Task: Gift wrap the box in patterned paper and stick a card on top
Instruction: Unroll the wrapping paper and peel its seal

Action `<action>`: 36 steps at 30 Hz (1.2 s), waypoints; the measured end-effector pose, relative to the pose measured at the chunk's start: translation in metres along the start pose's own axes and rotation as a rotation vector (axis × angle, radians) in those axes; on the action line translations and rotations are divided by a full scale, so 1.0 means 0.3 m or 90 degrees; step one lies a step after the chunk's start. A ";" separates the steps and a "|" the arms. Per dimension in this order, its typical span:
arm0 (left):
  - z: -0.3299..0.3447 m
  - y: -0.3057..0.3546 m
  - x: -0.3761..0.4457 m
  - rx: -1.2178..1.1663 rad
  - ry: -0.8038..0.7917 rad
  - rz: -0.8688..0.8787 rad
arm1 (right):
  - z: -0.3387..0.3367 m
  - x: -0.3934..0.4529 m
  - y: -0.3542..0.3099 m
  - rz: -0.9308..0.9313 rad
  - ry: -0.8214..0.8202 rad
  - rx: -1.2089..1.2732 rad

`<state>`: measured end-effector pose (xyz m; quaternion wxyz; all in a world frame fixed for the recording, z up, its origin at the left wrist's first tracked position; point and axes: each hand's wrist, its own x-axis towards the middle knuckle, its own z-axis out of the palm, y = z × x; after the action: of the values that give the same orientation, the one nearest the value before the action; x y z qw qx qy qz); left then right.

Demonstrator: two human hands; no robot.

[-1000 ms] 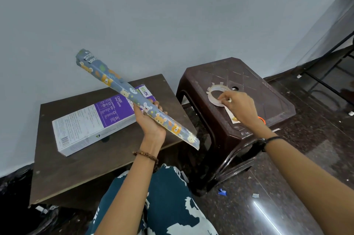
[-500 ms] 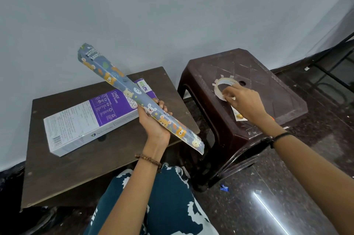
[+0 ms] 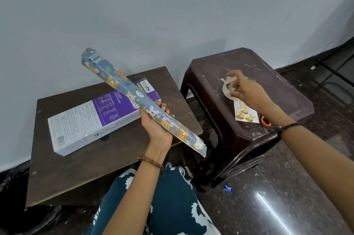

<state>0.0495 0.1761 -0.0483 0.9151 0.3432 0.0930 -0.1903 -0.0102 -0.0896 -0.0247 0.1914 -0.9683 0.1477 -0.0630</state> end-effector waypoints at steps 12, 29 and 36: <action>-0.025 0.067 -0.039 -0.048 0.063 0.000 | 0.017 -0.015 -0.169 0.021 0.059 0.087; -0.177 0.350 -0.204 0.293 0.187 0.053 | 0.200 -0.248 -0.826 -0.046 -0.207 0.377; -0.305 0.453 -0.191 0.237 0.250 0.066 | 0.210 -0.209 -0.894 0.008 -0.216 0.528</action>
<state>0.0496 0.3470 -0.0189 0.8091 0.5404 0.2142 -0.0866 0.0118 0.1889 0.0176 0.5856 -0.8053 0.0819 0.0441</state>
